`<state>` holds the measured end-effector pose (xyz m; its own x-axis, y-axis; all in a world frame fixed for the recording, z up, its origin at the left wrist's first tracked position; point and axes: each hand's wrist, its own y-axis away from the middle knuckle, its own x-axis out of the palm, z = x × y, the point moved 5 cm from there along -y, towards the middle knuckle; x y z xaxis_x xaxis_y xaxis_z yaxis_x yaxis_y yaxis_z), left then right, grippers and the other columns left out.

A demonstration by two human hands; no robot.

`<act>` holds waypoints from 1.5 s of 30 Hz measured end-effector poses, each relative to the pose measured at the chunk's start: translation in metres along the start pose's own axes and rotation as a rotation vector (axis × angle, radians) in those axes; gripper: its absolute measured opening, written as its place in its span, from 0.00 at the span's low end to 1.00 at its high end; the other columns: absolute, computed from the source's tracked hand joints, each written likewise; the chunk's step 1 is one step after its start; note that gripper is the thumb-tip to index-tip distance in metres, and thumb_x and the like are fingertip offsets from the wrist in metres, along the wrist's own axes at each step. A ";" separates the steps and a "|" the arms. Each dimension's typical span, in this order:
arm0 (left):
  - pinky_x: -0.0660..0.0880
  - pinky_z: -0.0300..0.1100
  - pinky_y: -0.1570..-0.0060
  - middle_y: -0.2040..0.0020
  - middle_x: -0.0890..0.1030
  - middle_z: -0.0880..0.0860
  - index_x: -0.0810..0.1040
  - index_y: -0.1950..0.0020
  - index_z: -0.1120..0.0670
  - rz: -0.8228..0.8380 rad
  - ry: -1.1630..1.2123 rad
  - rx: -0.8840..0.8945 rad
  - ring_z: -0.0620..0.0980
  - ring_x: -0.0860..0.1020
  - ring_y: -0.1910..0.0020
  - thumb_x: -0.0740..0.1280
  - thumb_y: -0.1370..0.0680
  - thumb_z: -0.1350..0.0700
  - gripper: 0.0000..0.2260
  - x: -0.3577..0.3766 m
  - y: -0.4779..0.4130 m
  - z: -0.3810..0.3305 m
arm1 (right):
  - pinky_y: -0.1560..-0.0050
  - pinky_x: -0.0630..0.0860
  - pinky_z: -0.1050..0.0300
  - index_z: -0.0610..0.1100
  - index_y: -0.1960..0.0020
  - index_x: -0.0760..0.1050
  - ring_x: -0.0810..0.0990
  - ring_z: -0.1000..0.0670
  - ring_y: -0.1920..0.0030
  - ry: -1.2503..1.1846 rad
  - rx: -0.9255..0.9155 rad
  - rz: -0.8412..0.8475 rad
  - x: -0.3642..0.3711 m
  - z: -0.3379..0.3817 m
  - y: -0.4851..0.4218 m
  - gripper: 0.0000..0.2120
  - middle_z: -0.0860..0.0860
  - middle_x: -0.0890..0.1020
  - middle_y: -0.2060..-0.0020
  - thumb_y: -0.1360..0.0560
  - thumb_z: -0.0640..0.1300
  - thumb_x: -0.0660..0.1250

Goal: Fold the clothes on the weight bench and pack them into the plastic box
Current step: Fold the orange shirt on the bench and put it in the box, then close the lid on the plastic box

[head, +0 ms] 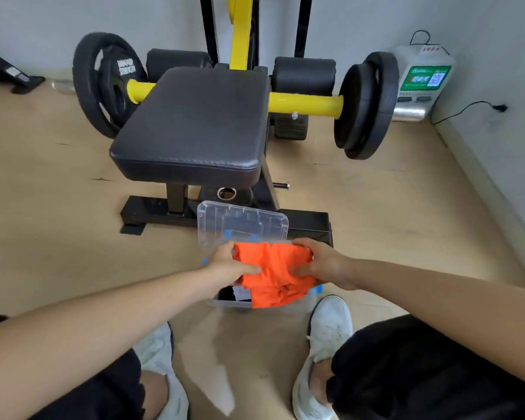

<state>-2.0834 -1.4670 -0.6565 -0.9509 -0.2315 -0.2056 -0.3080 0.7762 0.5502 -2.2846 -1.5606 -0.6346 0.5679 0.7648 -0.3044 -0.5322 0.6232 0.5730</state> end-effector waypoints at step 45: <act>0.65 0.57 0.30 0.19 0.53 0.55 0.46 0.22 0.30 0.212 -1.241 0.387 0.60 0.59 0.23 0.47 0.23 0.27 0.30 0.036 -0.074 0.113 | 0.53 0.78 0.51 0.50 0.46 0.80 0.78 0.49 0.56 0.191 -0.185 -0.382 -0.013 -0.010 -0.182 0.12 0.45 0.81 0.54 0.21 0.55 0.63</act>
<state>-2.0912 -1.4669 -0.7964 -0.2541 0.4422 -0.8602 0.0690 0.8954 0.4399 -2.2017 -1.6821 -0.7423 0.6286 0.4805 -0.6115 -0.4205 0.8714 0.2525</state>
